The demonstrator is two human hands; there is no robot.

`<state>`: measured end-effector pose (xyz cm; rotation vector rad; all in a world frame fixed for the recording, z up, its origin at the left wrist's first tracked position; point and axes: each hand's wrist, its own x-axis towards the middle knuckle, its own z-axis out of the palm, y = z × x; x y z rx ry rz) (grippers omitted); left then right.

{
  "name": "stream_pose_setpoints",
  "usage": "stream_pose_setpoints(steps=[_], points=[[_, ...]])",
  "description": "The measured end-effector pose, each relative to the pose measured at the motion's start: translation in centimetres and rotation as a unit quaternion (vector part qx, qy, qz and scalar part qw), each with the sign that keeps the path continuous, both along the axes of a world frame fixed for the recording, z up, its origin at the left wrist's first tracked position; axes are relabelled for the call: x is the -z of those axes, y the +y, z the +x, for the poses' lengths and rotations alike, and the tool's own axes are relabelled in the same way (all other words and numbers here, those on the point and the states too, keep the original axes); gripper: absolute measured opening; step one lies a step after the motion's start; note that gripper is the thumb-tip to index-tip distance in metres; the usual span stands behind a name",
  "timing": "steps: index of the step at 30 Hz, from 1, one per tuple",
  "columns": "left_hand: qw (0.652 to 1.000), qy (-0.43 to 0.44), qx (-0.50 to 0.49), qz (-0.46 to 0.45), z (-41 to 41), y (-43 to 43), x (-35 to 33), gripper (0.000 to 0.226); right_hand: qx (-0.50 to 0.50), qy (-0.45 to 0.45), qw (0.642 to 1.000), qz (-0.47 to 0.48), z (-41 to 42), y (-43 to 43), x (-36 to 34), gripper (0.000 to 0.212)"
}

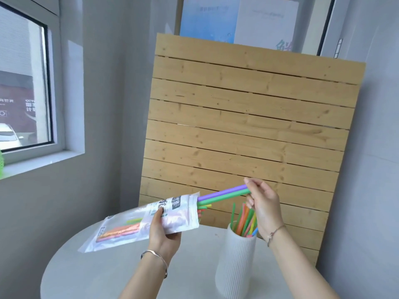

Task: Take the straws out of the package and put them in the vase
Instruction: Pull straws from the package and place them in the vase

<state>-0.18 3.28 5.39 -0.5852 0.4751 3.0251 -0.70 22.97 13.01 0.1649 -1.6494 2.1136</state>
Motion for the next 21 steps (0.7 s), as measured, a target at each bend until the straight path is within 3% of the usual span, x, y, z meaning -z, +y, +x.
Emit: stream_pose_setpoints(steps=[6, 10, 15, 21], points=[[0.999, 0.026, 0.016, -0.026, 0.0, 2.3, -0.9, 0.025, -0.068, -0.056, 0.991, -0.105, -0.2, -1.0, 1.8, 0.009], [0.997, 0.039, 0.039, -0.045, 0.1, 4.2, -1.1, 0.024, -0.039, -0.137, 0.989, 0.034, 0.1, -2.5, 2.7, 0.029], [0.999, 0.022, 0.012, -0.039, -0.1, 3.9, -1.1, 0.019, 0.039, -0.026, 0.997, 0.061, 0.0, -0.5, 0.8, 0.035], [0.999, -0.001, -0.006, -0.034, -0.7, 2.7, 0.3, 0.005, 0.149, 0.047, 0.980, 0.125, -0.4, 5.7, -2.4, 0.040]])
